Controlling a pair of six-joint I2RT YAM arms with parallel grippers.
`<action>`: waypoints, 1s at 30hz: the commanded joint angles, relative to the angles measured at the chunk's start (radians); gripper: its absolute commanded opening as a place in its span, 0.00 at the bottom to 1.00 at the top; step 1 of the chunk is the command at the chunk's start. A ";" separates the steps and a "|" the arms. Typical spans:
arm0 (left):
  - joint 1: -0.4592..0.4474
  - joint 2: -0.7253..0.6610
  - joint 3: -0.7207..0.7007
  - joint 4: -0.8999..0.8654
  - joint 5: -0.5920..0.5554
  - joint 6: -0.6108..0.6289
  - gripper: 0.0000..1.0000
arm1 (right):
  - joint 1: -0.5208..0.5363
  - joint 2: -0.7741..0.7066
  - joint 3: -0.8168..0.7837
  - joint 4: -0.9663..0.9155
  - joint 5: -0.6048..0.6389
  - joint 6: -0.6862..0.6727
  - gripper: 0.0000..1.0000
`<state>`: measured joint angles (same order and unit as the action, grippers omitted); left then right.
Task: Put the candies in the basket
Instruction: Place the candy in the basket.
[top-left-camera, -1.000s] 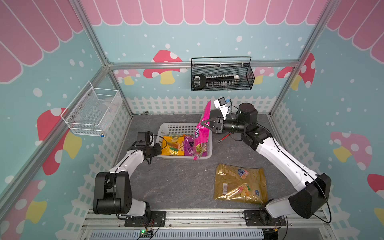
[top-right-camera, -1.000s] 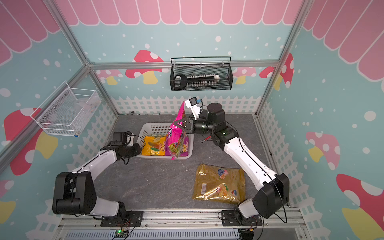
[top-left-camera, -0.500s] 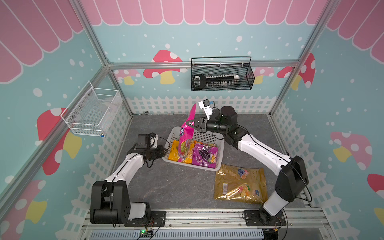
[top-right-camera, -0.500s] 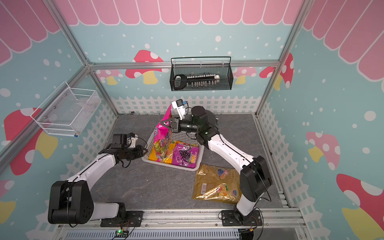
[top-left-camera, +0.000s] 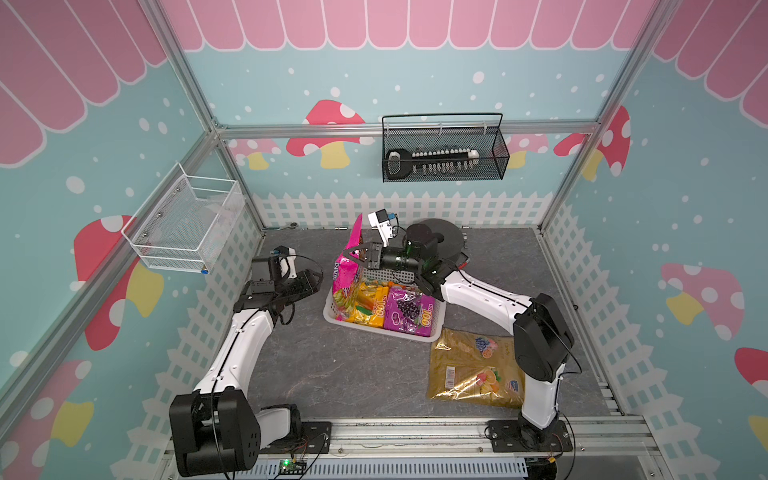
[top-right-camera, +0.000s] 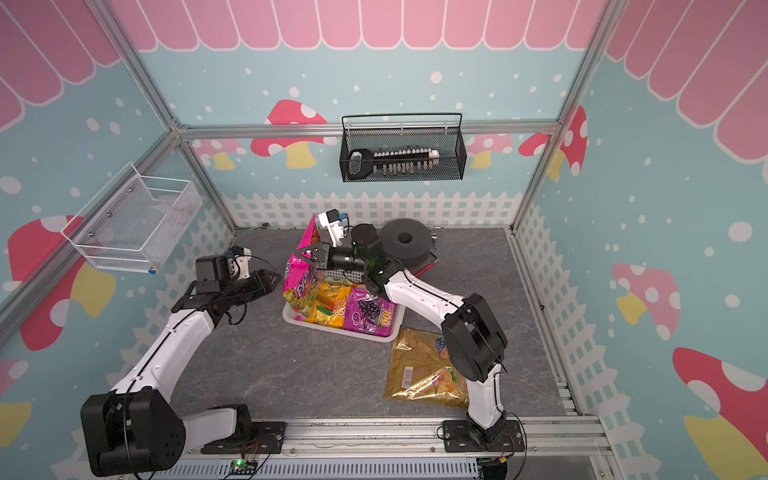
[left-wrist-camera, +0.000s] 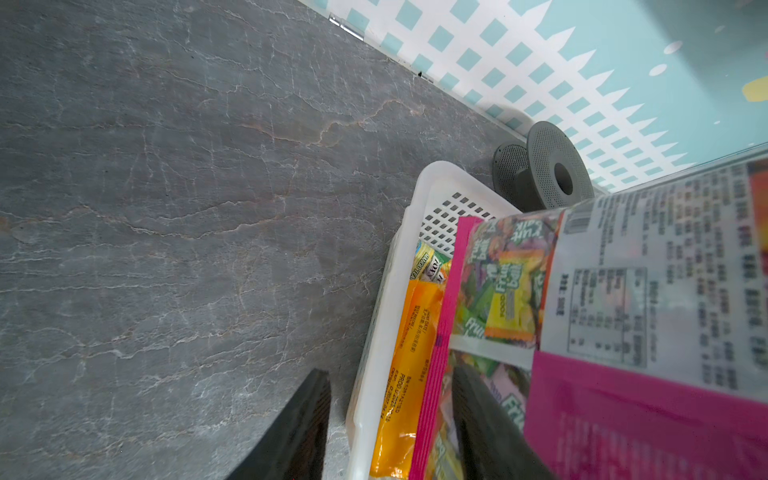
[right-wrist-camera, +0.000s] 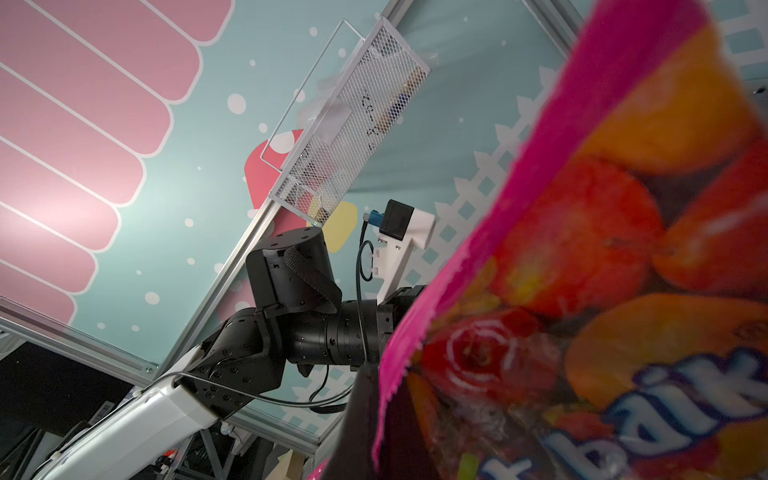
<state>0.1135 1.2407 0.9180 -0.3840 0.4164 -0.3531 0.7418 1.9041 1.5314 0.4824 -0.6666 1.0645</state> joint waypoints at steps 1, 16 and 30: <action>0.008 0.016 0.020 0.040 0.014 -0.008 0.51 | 0.002 -0.052 -0.020 0.195 0.010 0.026 0.00; 0.017 0.067 0.059 0.058 -0.005 -0.021 0.51 | 0.036 0.148 0.215 0.282 -0.065 0.184 0.00; 0.019 0.100 0.058 0.084 0.038 -0.035 0.51 | 0.039 0.088 0.158 0.310 -0.056 0.133 0.00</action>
<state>0.1287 1.3258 0.9531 -0.3191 0.4290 -0.3717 0.7738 2.0708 1.6302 0.6449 -0.7158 1.2224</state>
